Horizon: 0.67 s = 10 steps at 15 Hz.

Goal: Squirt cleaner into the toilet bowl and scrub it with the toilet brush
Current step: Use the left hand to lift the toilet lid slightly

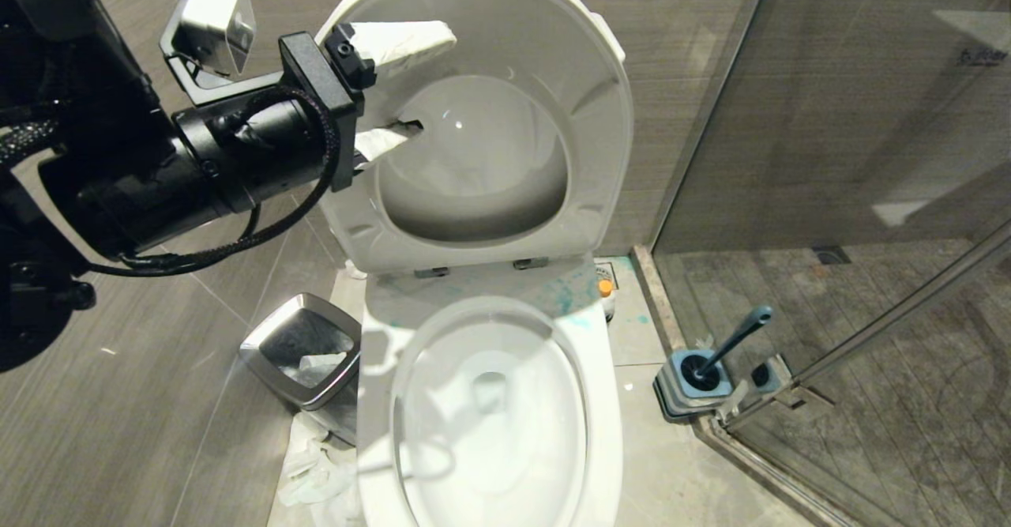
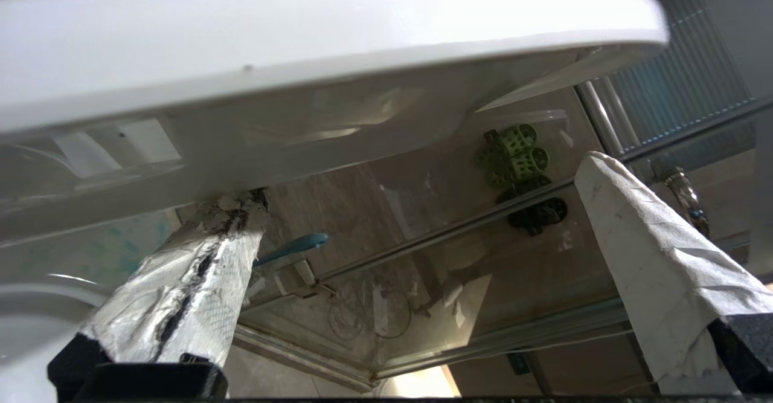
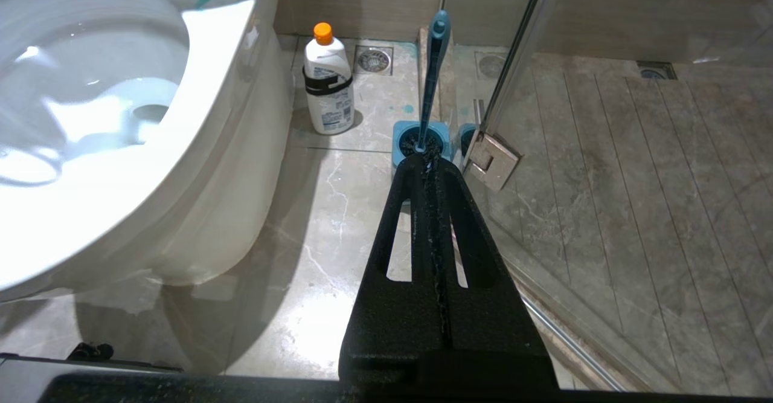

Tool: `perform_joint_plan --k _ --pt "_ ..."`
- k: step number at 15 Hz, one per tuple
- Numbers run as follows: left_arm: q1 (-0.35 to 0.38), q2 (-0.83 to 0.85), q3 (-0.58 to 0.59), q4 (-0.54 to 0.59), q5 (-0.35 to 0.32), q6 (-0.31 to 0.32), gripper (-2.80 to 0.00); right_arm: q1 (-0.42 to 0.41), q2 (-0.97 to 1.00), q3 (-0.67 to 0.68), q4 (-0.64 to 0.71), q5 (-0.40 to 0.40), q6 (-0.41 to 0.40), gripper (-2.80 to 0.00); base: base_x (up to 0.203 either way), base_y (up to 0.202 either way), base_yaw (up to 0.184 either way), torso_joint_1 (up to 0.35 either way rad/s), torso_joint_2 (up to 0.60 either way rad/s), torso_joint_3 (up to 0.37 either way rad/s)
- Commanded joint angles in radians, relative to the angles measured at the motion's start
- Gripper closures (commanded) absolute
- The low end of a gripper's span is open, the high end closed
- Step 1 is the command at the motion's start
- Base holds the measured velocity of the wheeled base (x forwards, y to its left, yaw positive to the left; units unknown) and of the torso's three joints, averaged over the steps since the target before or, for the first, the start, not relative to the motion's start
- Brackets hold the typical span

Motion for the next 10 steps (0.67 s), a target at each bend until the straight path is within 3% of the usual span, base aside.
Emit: perform_joint_plan --k 1,4,7,10 --pt "0.016 0.023 -0.036 -0.005 -0.002 0.004 -2.80 0.000 0.001 0.000 -0.001 0.000 -0.001 0.00 0.000 0.000 0.000 0.000 0.00 0.000" --pt "0.029 0.062 -0.113 0.003 -0.002 0.066 -2.80 0.001 0.001 0.000 -0.001 0.000 -0.001 0.00 0.000 0.000 0.000 0.000 0.00 0.000" --pt "0.031 0.074 -0.179 0.087 0.005 0.097 -2.80 0.001 0.001 0.000 -0.001 0.000 -0.001 0.00 0.000 0.000 0.000 0.000 0.00 0.000" --pt "0.033 0.112 -0.234 0.104 0.049 0.135 -2.80 0.001 0.001 0.000 -0.001 0.000 -0.001 0.00 0.000 0.000 0.000 0.000 0.00 0.000"
